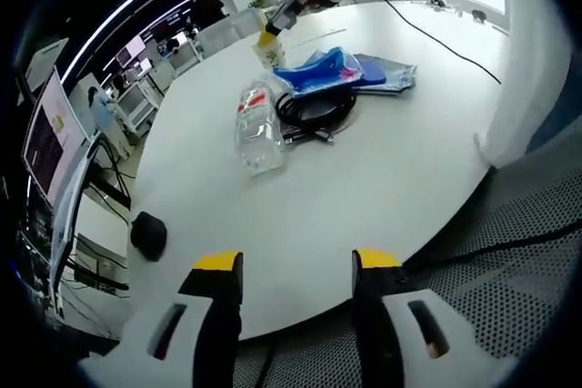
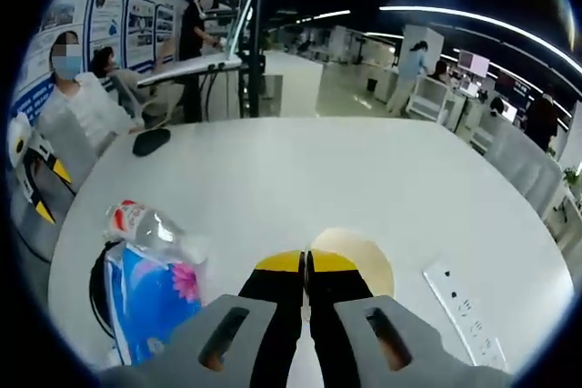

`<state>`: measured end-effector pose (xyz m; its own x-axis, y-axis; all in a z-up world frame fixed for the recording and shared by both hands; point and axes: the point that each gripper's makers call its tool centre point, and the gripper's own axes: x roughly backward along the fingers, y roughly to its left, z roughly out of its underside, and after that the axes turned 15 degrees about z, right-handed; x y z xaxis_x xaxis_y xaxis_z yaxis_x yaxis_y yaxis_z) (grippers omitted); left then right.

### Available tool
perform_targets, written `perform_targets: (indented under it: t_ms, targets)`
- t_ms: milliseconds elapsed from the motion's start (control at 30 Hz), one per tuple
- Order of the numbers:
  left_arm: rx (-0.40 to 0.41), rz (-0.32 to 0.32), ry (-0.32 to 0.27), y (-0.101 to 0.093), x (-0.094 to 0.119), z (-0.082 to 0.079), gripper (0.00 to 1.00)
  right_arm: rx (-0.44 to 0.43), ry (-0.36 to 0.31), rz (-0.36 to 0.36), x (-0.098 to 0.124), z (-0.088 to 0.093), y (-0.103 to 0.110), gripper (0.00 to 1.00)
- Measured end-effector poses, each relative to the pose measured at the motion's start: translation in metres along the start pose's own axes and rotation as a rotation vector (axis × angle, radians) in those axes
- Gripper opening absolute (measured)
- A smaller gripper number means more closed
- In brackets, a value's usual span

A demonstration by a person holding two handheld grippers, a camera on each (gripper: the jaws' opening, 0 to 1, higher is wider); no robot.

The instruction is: Arrange the tabletop items into an orderly group along one side of the table until the central work area is clear of visible clutter.

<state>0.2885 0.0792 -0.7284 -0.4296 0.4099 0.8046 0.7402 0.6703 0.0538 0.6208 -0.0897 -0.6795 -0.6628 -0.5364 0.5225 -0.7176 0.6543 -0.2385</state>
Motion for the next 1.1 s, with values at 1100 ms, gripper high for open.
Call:
perform_targets:
  t_ms: [1100]
  targets:
    - [-0.016, 0.013, 0.024, -0.0029, -0.0013, 0.0026, 0.46, 0.069, -0.035, -0.018, 0.0086, -0.0047, 0.0026, 0.16]
